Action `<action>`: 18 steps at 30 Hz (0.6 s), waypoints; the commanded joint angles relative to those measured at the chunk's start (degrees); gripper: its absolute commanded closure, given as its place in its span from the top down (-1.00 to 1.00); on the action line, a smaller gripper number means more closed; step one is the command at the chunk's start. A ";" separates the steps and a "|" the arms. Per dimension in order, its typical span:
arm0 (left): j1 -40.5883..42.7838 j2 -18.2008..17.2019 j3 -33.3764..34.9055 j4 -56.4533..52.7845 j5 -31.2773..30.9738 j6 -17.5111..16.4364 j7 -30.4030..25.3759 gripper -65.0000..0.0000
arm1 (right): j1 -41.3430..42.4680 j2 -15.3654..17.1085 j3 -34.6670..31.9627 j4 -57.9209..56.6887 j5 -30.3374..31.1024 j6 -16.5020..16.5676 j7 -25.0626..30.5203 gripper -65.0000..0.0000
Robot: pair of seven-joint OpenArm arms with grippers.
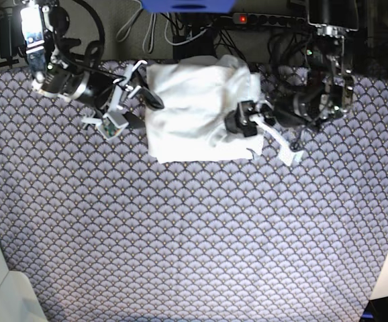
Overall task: Fold the T-shirt properly
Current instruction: 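Move the left gripper to the bundle's side and grasp its edge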
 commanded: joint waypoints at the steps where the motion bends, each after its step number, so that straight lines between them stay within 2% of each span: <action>1: -0.73 0.26 0.60 0.19 -0.63 -0.33 -0.33 0.82 | 0.38 0.55 0.11 0.80 0.99 0.38 1.45 0.11; 6: -0.20 2.01 2.89 -2.27 -0.54 -0.33 -4.11 0.82 | 0.47 0.55 0.11 0.80 0.99 0.38 1.45 0.11; 12: -0.11 2.19 4.12 -5.70 -1.07 -0.33 -4.90 0.79 | 0.47 0.55 0.38 0.80 0.99 0.38 1.45 0.11; 14: -0.11 2.19 4.12 -5.70 -1.07 -0.33 -4.90 0.58 | 0.65 0.55 0.29 -0.16 0.99 0.38 1.45 0.11; 16: -0.38 2.19 4.12 -5.70 -1.07 -0.33 -4.90 0.15 | 0.82 0.55 0.29 -1.48 0.99 0.38 1.45 0.11; 18: -0.73 2.19 4.12 -5.79 -0.98 -0.33 -4.72 -0.45 | 0.82 0.55 0.11 -2.45 0.99 0.38 1.45 0.11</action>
